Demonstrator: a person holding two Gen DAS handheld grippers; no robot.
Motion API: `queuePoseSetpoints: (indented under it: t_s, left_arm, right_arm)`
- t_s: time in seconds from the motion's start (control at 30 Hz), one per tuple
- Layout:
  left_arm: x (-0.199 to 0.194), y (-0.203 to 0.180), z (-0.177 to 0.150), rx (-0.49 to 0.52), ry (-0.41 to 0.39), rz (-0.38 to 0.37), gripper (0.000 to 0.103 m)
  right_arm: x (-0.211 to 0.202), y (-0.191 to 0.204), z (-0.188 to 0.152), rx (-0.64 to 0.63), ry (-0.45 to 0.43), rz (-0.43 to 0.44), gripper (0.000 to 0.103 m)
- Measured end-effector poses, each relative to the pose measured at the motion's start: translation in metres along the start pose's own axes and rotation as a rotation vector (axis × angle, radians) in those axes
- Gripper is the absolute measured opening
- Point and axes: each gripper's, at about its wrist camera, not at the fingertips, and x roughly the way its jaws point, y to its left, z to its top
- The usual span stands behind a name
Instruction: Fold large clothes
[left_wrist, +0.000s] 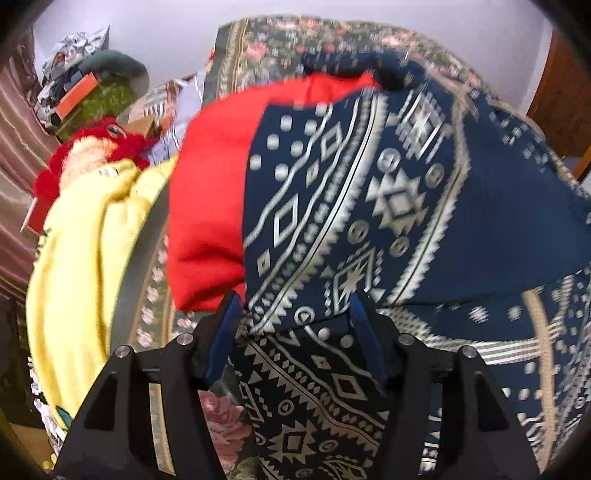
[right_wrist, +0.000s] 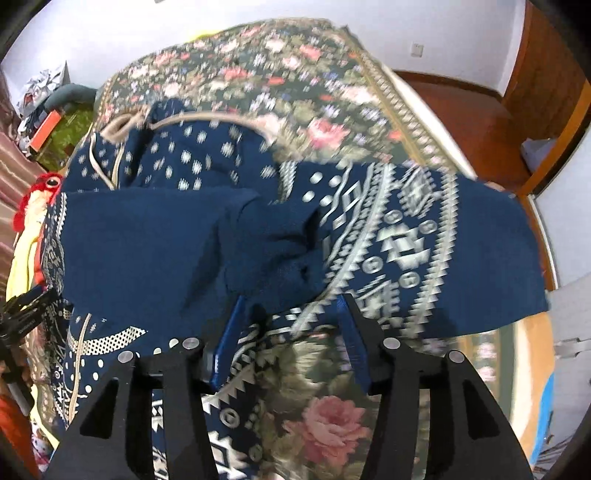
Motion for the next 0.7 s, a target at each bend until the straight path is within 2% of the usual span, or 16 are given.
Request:
queuePoseSetpoints:
  t_s: [0.13,0.37,0.5,0.7]
  left_arm:
    - [-0.031,-0.01,0.015,0.003,-0.084,-0.02,0.06]
    - [-0.076,-0.049,0.041,0.001,-0.215,-0.136,0.063]
    - [-0.091,-0.071,0.046,0.027,-0.253,-0.192,0.064]
    - [-0.093,-0.094,0.036,0.073,-0.243,-0.229,0.065]
  right_arm:
    - [-0.028,-0.029,0.002,0.051,-0.065,-0.021,0.055]
    - [-0.051,-0.095,-0.001,0.192,-0.119,-0.079,0.055]
    - [-0.046,-0.139,-0.015,0.315,-0.108,-0.091,0.055]
    - [-0.019,-0.189,-0.041,0.502,-0.048,-0.021,0.055]
